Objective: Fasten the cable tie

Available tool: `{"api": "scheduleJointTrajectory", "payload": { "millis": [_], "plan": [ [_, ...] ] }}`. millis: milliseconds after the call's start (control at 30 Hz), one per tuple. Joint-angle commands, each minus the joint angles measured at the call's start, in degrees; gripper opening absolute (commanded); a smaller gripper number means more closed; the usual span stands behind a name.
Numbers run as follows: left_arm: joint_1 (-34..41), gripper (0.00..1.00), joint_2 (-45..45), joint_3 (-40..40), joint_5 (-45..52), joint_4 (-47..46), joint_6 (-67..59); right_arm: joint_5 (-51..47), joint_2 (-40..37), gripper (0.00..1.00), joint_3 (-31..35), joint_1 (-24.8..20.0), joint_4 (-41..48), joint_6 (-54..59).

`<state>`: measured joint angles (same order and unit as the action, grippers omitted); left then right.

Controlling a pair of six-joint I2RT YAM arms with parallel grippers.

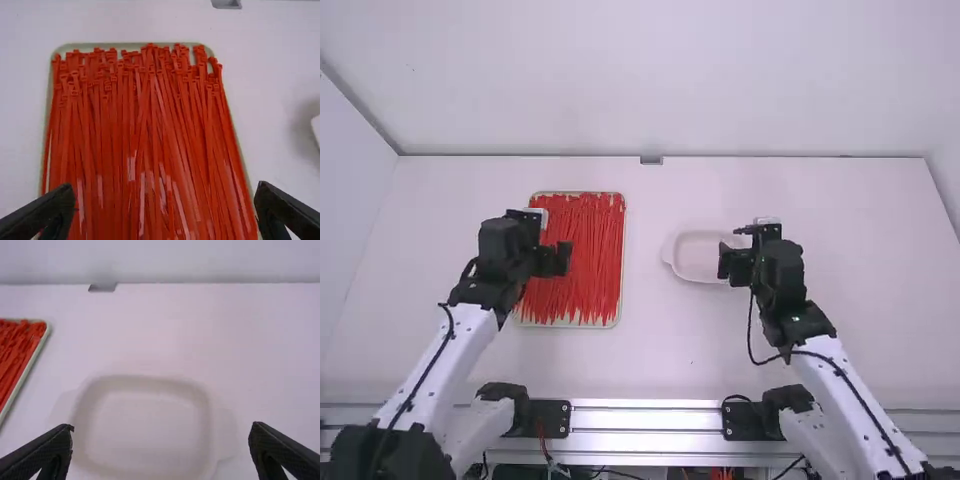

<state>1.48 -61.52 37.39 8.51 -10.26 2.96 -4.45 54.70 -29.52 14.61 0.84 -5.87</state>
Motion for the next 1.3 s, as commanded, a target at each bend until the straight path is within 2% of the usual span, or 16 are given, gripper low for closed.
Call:
{"api": "scheduleJointTrajectory", "payload": {
  "millis": [0,100,300,433,633,867,1067,1267],
  "plan": [
    [0.7,0.96,-1.2,2.3,-0.5,-0.7,2.1,0.2,1.2,0.96,-2.8,1.5,-0.3,0.5],
    [0.8,0.98,-2.5,4.8,1.2,-3.5,1.3,-0.2,2.2,0.98,-3.5,2.9,-1.1,0.4],
    [0.8,0.99,-4.3,11.2,1.8,-9.7,0.2,-0.3,3.0,0.99,-3.9,3.0,-1.7,0.3],
    [0.8,0.99,-8.8,16.8,1.1,-12.4,0.7,-0.3,3.0,0.99,-3.9,2.9,-1.5,0.3],
    [2.6,0.99,-21.1,28.8,1.0,-19.0,0.4,0.0,3.0,0.99,-3.9,1.8,-0.6,0.3],
    [6.3,1.00,-34.3,40.0,0.7,-20.8,-1.5,-0.1,3.0,0.99,-3.9,1.8,0.1,0.3],
    [8.3,0.91,-43.2,46.7,-2.4,-18.4,0.5,-0.1,3.0,0.99,-3.9,1.0,0.8,0.1],
    [8.3,0.81,-48.1,47.3,-1.9,-11.8,2.2,-0.1,3.0,0.99,-3.9,1.0,0.5,0.3]
  ]
}}
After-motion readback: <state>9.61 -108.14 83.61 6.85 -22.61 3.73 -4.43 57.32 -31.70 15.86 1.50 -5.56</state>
